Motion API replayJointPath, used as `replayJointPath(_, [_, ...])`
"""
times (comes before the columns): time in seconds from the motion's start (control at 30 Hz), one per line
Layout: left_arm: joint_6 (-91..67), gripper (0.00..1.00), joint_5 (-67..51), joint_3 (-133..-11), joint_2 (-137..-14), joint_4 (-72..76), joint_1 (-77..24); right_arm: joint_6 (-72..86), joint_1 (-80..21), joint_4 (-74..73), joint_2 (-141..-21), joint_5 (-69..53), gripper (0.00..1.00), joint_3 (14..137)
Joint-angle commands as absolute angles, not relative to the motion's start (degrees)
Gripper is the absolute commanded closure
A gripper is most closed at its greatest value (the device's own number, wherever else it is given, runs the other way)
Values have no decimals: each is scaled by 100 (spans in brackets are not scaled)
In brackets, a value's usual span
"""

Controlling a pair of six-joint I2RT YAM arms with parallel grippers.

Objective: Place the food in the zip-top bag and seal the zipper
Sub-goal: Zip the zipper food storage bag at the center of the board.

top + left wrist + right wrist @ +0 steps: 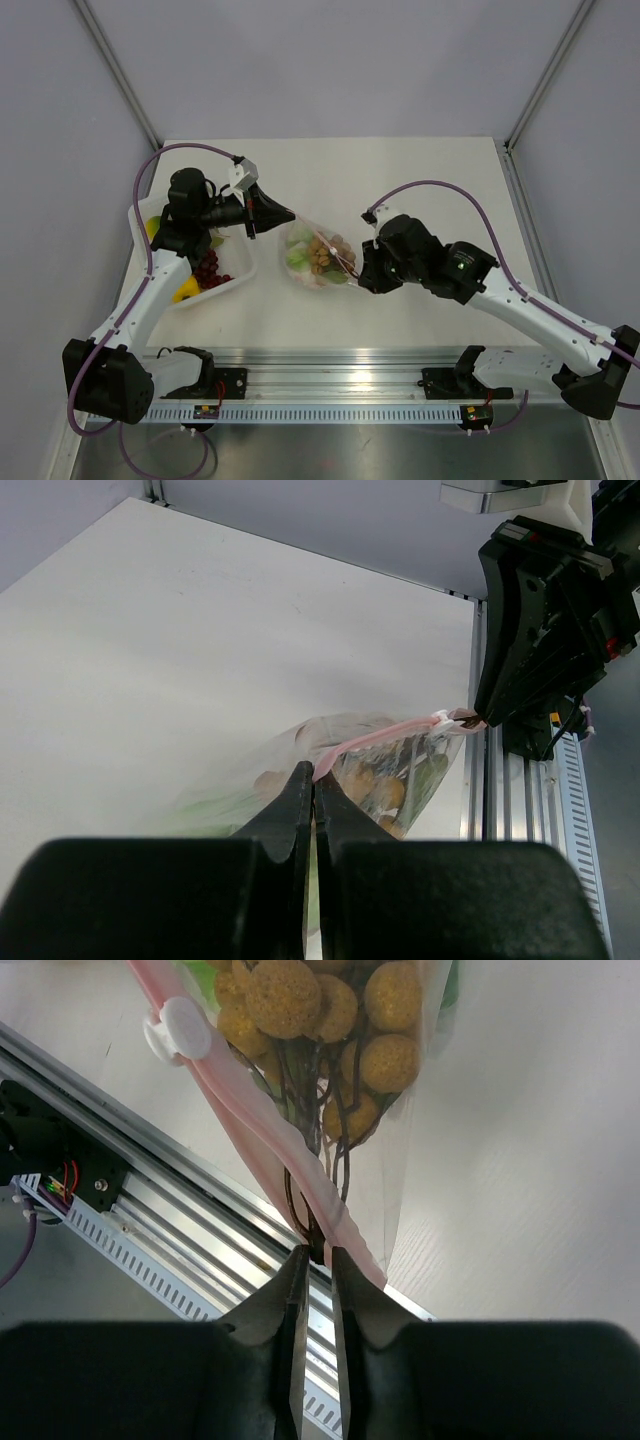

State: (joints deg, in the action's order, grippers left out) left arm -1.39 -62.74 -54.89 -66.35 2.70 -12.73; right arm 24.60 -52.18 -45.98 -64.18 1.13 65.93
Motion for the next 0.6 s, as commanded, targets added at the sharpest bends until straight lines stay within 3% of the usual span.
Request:
replayJointPath(0.0, [-149, 100, -6258, -5660, -6539, 615, -1292, 2452, -5291, -4606, -6276, 272, 78, 6732])
replayJointPath(0.23, [-141, 100, -6267, -5634, -6539, 624, -1292, 2540, -5282, -4641, -6012, 325, 75, 6961])
replayJointPath(0.47, [-132, 100, -6293, -5625, -6522, 624, -1292, 2531, -5282, -4562, -6081, 439, 54, 7128])
replayJointPath(0.57, [-141, 100, -6302, -5625, -6522, 624, -1292, 2531, -5282, -4492, -6257, 518, 50, 7189])
